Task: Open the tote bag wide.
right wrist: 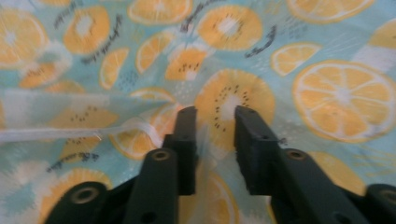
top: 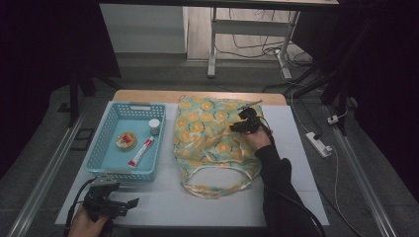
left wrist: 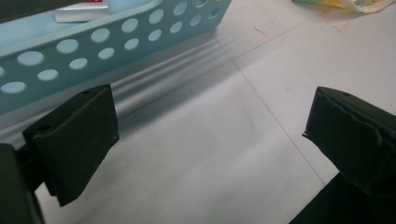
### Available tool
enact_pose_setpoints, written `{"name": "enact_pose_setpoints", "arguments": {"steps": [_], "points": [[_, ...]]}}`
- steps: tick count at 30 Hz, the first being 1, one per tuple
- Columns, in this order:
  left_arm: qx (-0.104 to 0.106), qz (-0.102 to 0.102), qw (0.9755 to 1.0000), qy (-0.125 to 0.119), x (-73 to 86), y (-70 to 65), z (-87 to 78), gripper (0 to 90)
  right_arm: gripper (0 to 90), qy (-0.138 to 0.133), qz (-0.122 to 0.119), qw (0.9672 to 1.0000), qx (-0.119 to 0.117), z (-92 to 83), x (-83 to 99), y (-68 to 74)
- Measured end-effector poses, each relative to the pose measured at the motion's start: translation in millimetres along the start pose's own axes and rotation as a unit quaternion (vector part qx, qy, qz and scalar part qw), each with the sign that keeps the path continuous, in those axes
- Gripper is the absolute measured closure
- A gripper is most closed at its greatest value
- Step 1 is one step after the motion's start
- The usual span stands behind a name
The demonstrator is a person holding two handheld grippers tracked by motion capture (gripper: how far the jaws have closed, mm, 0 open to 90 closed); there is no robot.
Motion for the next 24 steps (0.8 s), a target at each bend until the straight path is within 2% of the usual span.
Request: {"name": "enact_pose_setpoints", "arguments": {"steps": [5,12,17,20,24], "points": [[0.0,0.0,1.0,0.001,0.1,0.0,0.2,2.5,51.5,-0.011,0.014,0.9998,-0.008,-13.3,-2.0,3.2],[-0.001,-0.001,1.0,0.001,0.1,0.2,0.4,2.5,34.3,-0.013,-0.002,0.9997,-0.019,-27.7,-1.0,16.0],[-0.002,-0.001,1.0,0.001,0.1,0.1,0.4,2.5,19.3,-0.014,-0.024,0.999,-0.036,-37.0,-0.9,36.2],[-0.002,-0.001,1.0,0.002,0.1,0.2,0.5,2.5,7.4,-0.008,-0.038,0.9984,-0.04,-40.7,1.0,49.5],[-0.002,-0.001,1.0,0.002,0.1,0.1,0.6,2.5,2.5,-0.001,-0.056,0.9967,-0.058,-43.7,7.4,67.6]]}}
Point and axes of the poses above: each handheld gripper's, and its own axes: z roughly forward along the jaws, x roughly out of its underside, y roughly to its left, the point moved 10 cm from there along z, roughly forward along the jaws, and after that the axes turned 9 degrees about -x, right-handed, at the moved point
